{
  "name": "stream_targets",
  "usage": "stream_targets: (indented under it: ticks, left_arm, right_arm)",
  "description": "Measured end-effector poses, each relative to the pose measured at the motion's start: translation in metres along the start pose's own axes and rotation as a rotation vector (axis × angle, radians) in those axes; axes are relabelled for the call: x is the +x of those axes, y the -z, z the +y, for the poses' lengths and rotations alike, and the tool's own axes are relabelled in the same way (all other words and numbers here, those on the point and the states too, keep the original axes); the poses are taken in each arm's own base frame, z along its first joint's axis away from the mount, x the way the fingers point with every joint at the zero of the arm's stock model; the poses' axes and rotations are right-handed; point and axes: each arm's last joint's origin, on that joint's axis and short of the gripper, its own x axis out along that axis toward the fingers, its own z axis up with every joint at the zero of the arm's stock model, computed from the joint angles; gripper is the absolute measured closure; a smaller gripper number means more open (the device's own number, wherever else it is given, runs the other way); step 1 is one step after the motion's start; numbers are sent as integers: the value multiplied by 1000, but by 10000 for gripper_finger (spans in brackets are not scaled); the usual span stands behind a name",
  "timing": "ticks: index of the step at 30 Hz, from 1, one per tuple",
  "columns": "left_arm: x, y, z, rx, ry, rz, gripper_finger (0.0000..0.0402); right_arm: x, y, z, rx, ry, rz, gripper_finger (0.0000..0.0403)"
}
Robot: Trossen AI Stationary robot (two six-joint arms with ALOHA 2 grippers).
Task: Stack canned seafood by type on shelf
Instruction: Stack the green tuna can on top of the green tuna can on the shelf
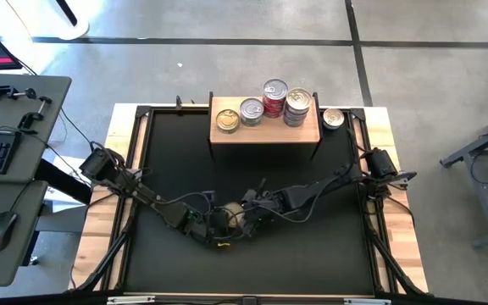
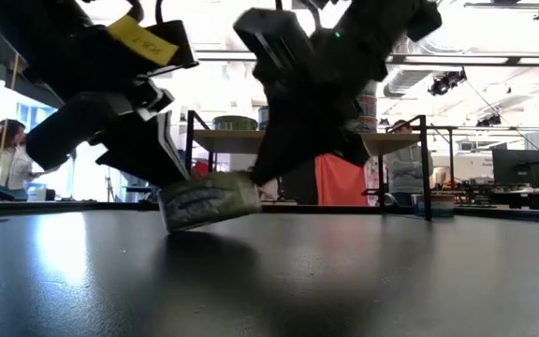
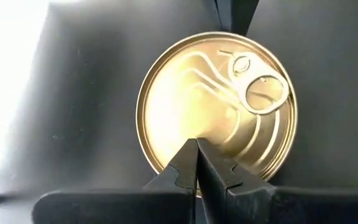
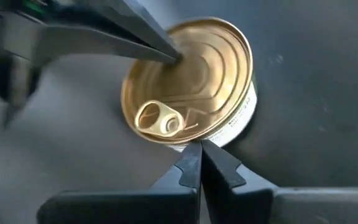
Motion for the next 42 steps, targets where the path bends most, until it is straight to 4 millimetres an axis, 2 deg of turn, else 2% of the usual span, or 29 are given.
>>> stream_targets:
  ticks: [4,9,14,23,27,34,39,42]
  left_arm:
    - [-5,5,-5,33,-36,-2,401]
    - [-11,9,-12,-5,-45,-16,401]
    - [-10,13,-20,-22,38,7,401]
    - [-13,14,-19,-10,42,17,401]
    - [-22,16,-16,-13,57,57,401]
    - [-68,8,2,-38,72,-9,401]
    - [-115,5,43,-125,-23,-104,401]
    - [-136,7,67,-164,-24,-117,401]
  right_arm:
    - [-3,-7,7,5,-27,-33,403]
    - [-6,-13,12,-7,-42,-59,403]
    - [-11,-25,21,-14,-83,-129,403]
    - [-14,-29,22,-47,-75,-152,403]
    - [-27,-41,29,-105,-69,-162,403]
    - [-45,-67,43,-209,-80,-197,403]
    - [-52,-77,45,-247,-72,-207,390]
    - [-52,-77,44,-251,-66,-202,370]
